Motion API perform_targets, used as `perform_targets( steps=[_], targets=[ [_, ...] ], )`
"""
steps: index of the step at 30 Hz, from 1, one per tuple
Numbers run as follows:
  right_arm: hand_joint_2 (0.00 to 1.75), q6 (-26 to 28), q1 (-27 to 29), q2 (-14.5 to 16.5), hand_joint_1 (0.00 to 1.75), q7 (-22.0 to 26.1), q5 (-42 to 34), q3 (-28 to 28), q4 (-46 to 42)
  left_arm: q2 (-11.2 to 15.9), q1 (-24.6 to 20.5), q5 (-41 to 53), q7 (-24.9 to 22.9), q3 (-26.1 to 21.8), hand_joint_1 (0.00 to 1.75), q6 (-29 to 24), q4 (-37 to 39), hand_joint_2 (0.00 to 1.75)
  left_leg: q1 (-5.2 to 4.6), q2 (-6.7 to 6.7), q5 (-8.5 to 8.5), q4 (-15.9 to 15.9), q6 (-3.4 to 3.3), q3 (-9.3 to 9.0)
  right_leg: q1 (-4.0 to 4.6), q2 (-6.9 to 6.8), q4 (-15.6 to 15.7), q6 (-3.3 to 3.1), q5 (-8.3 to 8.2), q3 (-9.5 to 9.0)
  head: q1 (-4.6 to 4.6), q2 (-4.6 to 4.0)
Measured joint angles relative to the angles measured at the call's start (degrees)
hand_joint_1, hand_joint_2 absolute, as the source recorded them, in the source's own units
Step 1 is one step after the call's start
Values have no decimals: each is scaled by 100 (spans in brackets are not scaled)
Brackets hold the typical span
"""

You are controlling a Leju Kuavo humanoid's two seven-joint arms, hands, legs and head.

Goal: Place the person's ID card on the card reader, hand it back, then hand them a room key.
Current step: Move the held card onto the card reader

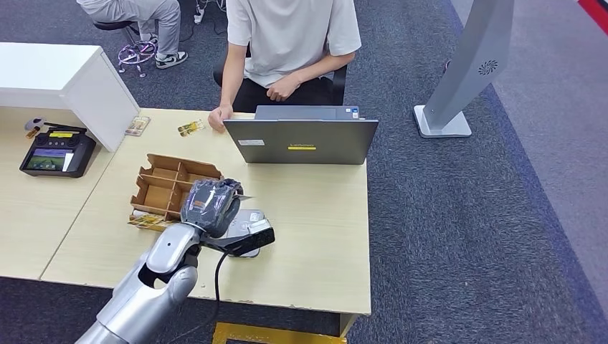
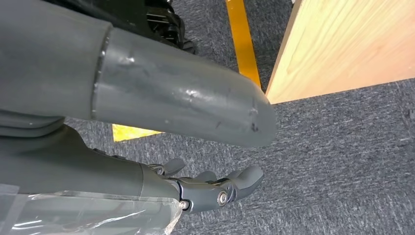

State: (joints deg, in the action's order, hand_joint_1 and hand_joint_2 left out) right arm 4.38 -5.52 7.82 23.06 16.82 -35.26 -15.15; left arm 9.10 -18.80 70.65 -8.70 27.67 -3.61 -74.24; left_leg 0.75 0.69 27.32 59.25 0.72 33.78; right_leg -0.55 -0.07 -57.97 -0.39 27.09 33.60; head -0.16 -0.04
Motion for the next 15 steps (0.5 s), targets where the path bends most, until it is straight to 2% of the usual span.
perform_targets(
  steps=[15],
  targets=[
    [0, 10, -10, 0, 0, -65, 139, -105, 0, -1, -241, -97, -27, 0, 175, 559, 754, 175, 0, 0, 0, 0, 0, 0, 0, 0, 0, 0, 0, 0, 0, 0]
  ],
)
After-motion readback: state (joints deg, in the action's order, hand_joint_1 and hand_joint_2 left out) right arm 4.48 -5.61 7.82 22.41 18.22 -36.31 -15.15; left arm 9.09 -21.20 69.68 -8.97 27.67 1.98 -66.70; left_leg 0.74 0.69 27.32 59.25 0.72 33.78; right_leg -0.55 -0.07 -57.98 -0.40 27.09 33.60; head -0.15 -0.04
